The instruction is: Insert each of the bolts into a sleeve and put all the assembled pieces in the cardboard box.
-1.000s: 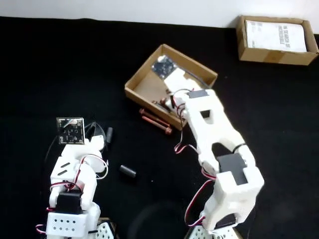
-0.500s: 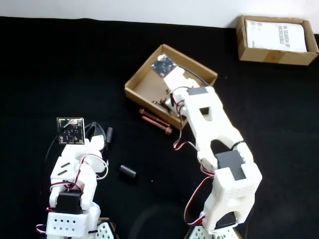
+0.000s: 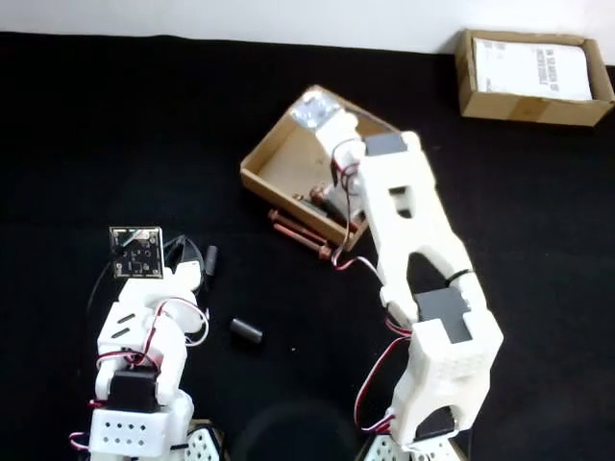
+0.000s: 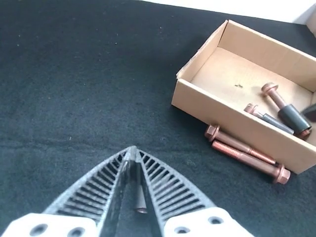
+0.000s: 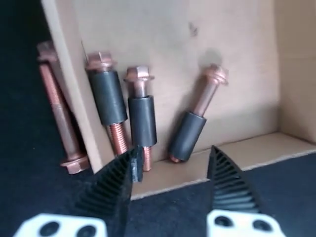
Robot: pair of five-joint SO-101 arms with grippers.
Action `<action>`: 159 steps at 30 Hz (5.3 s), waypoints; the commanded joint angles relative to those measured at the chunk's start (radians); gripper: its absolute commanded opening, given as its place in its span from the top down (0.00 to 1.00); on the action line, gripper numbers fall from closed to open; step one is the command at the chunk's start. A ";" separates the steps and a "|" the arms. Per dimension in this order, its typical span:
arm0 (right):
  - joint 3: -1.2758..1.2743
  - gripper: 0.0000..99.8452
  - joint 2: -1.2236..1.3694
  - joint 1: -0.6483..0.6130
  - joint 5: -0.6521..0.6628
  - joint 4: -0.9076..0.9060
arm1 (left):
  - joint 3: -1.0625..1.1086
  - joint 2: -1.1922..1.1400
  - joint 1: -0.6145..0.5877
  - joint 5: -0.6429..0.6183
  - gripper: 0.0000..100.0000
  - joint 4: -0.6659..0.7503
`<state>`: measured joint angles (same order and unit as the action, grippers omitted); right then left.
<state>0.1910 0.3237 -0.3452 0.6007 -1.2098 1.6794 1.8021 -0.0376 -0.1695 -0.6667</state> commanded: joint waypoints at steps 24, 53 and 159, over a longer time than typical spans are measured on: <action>0.168 0.88 -0.392 -0.627 -0.565 -0.550 | 0.016 0.008 -0.677 0.000 0.99 -0.049; -0.096 0.88 0.081 -0.591 -0.931 0.352 | 0.016 0.008 -1.044 0.002 0.99 -0.282; -1.995 0.99 -2.132 1.302 -0.430 0.946 | -1.584 -1.868 0.245 0.775 0.99 -0.872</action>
<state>-1.6701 -1.8059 0.9314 0.1634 -0.2908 0.1772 -0.0069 0.1312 0.4519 -1.5336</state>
